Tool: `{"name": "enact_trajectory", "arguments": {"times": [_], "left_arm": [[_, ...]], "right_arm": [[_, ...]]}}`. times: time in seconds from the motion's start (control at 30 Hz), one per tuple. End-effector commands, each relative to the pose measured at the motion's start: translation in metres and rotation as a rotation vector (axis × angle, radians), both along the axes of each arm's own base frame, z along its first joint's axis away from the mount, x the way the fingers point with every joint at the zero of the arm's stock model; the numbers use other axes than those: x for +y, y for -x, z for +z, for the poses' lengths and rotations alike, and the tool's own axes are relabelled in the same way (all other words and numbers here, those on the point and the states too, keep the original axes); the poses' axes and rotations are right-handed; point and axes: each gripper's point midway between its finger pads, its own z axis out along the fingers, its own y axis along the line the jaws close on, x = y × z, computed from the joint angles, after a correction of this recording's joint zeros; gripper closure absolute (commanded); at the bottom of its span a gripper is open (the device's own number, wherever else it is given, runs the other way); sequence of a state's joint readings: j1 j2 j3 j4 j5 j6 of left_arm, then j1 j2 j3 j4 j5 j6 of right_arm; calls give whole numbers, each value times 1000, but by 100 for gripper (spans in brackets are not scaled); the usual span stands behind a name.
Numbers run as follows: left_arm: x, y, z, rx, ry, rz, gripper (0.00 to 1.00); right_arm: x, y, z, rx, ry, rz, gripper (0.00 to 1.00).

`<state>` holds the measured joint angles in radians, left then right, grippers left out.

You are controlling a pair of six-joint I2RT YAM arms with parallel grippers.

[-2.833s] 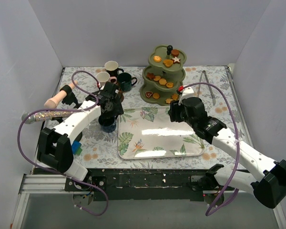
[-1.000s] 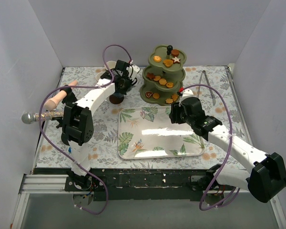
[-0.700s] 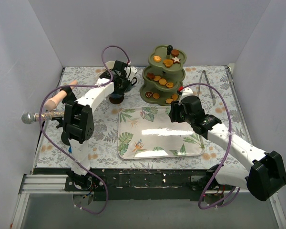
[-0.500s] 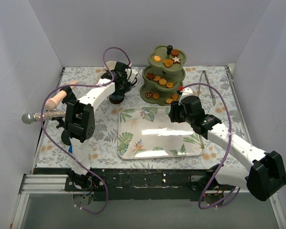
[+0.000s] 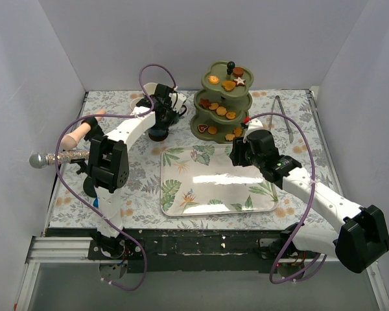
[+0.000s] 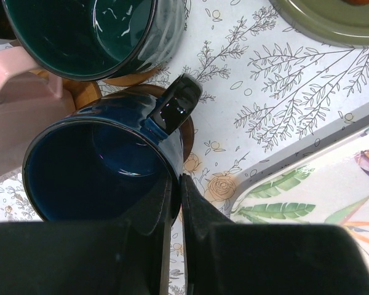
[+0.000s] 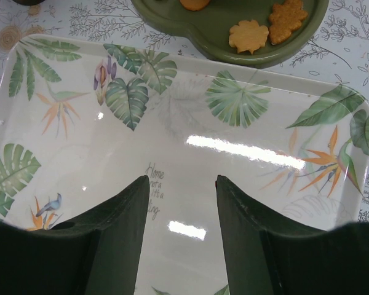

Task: Serve the afternoon tea
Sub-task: Place the cup on the coaster.

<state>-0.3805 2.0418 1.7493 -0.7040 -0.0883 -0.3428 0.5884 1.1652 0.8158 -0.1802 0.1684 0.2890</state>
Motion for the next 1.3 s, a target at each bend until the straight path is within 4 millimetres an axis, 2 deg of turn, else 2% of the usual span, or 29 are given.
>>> {"name": "enact_trajectory", "arguments": {"times": [0.0, 0.4, 0.8, 1.27], "left_arm": [[-2, -17, 26, -85, 17, -6, 100], [-1, -18, 15, -59, 16, -8, 100], [3, -19, 13, -64, 3, 8, 100], [6, -25, 14, -77, -11, 38, 76]], "right_arm": [[5, -8, 22, -51, -48, -6, 44], [4, -6, 21, -45, -50, -7, 44], [6, -5, 17, -29, -52, 4, 44], [7, -4, 17, -27, -57, 7, 45]]}}
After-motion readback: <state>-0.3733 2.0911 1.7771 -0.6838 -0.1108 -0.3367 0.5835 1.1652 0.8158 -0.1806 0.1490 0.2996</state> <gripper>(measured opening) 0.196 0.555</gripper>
